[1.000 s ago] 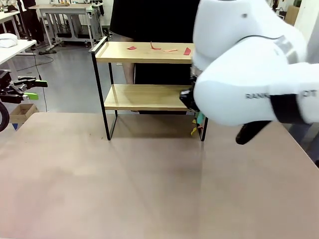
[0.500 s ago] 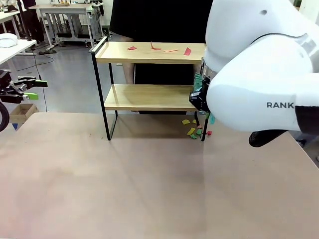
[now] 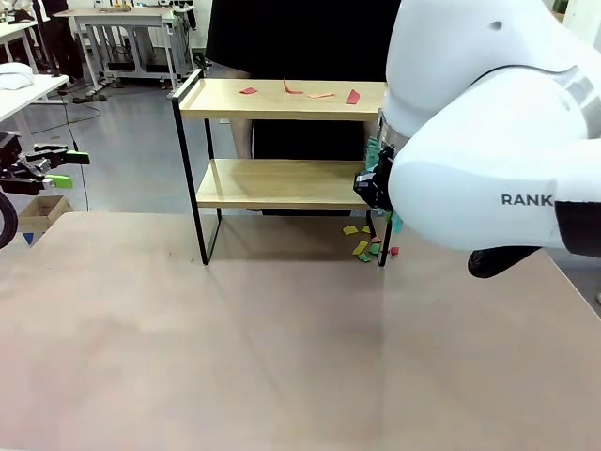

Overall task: Clean the shelf.
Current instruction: Clean the specific section of the Shelf indicated by the human with the Duster.

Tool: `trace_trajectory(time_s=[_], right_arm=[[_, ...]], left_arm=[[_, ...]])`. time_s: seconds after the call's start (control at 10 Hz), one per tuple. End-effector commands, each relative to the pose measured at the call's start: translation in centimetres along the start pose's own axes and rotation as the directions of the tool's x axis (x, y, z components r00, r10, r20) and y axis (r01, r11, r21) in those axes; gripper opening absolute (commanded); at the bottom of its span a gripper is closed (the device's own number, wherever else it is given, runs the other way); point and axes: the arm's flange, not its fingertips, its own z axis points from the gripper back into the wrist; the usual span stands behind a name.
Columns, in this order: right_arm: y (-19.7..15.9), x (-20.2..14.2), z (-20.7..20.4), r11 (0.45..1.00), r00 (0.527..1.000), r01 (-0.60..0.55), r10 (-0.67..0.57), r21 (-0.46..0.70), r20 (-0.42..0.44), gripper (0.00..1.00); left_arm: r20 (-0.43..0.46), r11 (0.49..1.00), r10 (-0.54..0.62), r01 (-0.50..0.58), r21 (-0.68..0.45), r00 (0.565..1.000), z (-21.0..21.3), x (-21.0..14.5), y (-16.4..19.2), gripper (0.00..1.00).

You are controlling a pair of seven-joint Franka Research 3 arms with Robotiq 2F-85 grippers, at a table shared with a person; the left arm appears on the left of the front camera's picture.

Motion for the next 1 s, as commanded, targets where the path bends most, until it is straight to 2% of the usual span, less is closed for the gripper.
trace_trajectory(time_s=[0.0, 0.1, 0.2, 0.4, 0.7, 0.9], right_arm=[[-1.9, -0.5, 1.2, 0.992, 0.995, -0.086, 0.080, 0.091, 0.062, 0.14], [-2.3, -0.6, 1.7, 0.991, 0.991, -0.104, 0.096, 0.086, 0.093, 0.14], [-2.9, -0.6, 2.2, 0.982, 0.988, -0.128, 0.114, 0.138, 0.104, 0.14], [-4.1, -0.7, 3.2, 0.953, 0.981, -0.193, 0.181, 0.232, 0.073, 0.14], [-4.6, -0.6, 4.4, 0.865, 0.932, -0.336, 0.361, 0.372, 0.002, 0.14], [-4.8, -0.7, 5.4, 0.762, 0.865, -0.448, 0.502, 0.468, 0.011, 0.14]], left_arm=[[-0.006, 1.000, -0.010, 0.010, -0.009, 1.000, 0.0, 0.3, -0.2, 1.00], [-0.006, 1.000, -0.010, 0.010, -0.009, 1.000, 0.0, 0.3, -0.2, 1.00], [-0.006, 1.000, -0.010, 0.010, -0.009, 1.000, 0.0, 0.3, -0.2, 1.00], [-0.006, 1.000, -0.010, 0.010, -0.009, 1.000, 0.0, 0.3, -0.2, 1.00], [-0.006, 1.000, -0.010, 0.010, -0.009, 1.000, 0.0, 0.3, -0.2, 1.00], [-0.006, 1.000, -0.010, 0.010, -0.009, 1.000, 0.0, 0.3, -0.2, 1.00]])
